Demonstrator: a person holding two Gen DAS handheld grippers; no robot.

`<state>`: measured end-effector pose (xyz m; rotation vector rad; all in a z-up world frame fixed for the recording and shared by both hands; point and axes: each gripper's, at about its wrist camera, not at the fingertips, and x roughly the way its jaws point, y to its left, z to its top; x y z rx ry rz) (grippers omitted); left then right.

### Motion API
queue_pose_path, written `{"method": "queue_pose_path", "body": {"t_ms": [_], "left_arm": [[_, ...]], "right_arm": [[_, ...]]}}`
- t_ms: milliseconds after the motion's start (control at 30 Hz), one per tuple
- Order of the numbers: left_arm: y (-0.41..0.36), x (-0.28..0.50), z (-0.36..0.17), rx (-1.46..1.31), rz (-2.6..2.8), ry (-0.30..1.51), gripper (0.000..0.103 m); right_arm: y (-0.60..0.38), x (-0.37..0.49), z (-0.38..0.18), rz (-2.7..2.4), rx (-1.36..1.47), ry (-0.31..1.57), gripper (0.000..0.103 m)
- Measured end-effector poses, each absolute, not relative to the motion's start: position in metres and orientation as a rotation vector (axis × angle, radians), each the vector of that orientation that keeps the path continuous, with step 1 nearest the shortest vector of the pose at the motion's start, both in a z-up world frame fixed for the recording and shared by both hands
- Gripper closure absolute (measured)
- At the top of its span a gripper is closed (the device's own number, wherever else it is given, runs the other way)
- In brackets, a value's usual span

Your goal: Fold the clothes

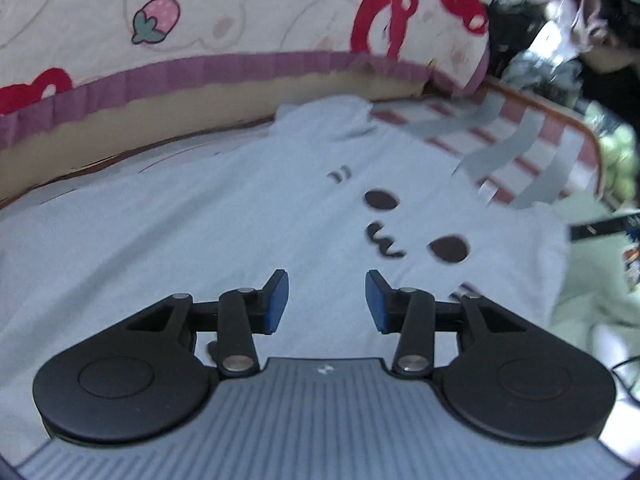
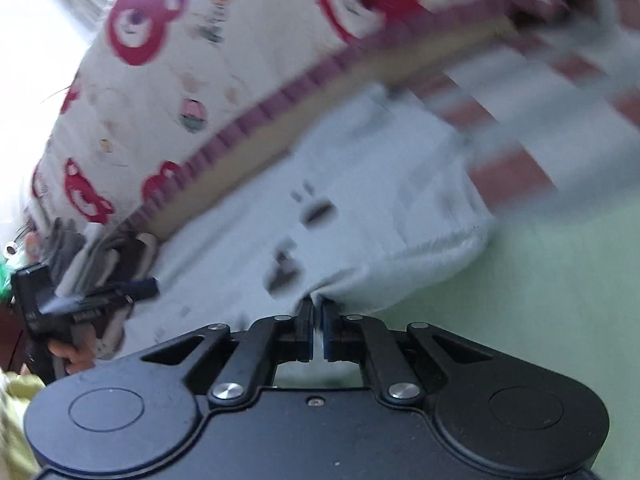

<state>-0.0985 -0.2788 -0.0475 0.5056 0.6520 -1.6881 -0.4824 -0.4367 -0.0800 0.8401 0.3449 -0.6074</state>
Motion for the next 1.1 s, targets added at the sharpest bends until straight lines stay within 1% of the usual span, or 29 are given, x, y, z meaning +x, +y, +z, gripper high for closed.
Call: {"method": "queue_pose_path", "body": {"t_ms": [67, 133, 200, 267, 367, 400, 433, 467, 500, 533, 567, 733, 800, 933, 1067, 1100], "left_arm": [[-0.278, -0.102, -0.047, 0.499, -1.743, 0.633, 0.060], [-0.279, -0.108, -0.048, 0.495, -1.798, 0.626, 0.057], [-0.282, -0.116, -0.051, 0.492, -1.850, 0.653, 0.056], [-0.283, -0.121, -0.055, 0.509, -1.896, 0.694, 0.055], [-0.285, -0.128, -0.065, 0.549, -1.943, 0.777, 0.054], [-0.285, -0.130, -0.068, 0.570, -1.960, 0.799, 0.054], [-0.285, -0.133, -0.072, 0.591, -1.975, 0.821, 0.054], [-0.284, -0.136, -0.074, 0.617, -1.990, 0.832, 0.054], [-0.282, -0.140, -0.076, 0.650, -1.999, 0.822, 0.054], [-0.280, -0.143, -0.078, 0.678, -2.000, 0.812, 0.052], [-0.278, -0.146, -0.080, 0.705, -2.001, 0.801, 0.051], [-0.285, -0.149, -0.093, 0.807, -1.907, 0.817, 0.050], [-0.287, -0.145, -0.095, 0.809, -1.874, 0.841, 0.050], [-0.289, -0.133, -0.097, 0.801, -1.812, 0.867, 0.049], [-0.291, -0.114, -0.098, 0.768, -1.726, 0.912, 0.049], [-0.291, -0.109, -0.098, 0.750, -1.711, 0.926, 0.049]], "right_arm": [[-0.452, -0.459, -0.065, -0.581, 0.795, 0.350, 0.097], [-0.472, -0.428, -0.061, -0.576, 0.769, 0.375, 0.097], [-0.492, -0.397, -0.058, -0.577, 0.742, 0.408, 0.100], [-0.501, -0.372, -0.059, -0.600, 0.715, 0.499, 0.100], [-0.492, -0.365, -0.057, -0.611, 0.675, 0.594, 0.099], [-0.486, -0.370, -0.055, -0.621, 0.674, 0.609, 0.094], [-0.480, -0.381, -0.051, -0.641, 0.679, 0.597, 0.093], [-0.474, -0.392, -0.048, -0.661, 0.685, 0.585, 0.084], [-0.468, -0.404, -0.044, -0.679, 0.690, 0.577, 0.066], [-0.462, -0.417, -0.041, -0.692, 0.695, 0.577, 0.058], [-0.457, -0.428, -0.038, -0.700, 0.696, 0.581, 0.053], [-0.423, -0.440, -0.041, -0.563, 0.597, 0.752, 0.054], [-0.412, -0.438, -0.043, -0.588, 0.535, 0.778, 0.054], [-0.417, -0.443, -0.050, -0.668, 0.489, 0.743, 0.053], [-0.430, -0.415, -0.065, -0.481, 0.416, 0.844, 0.055], [-0.434, -0.407, -0.068, -0.454, 0.410, 0.874, 0.054]]}}
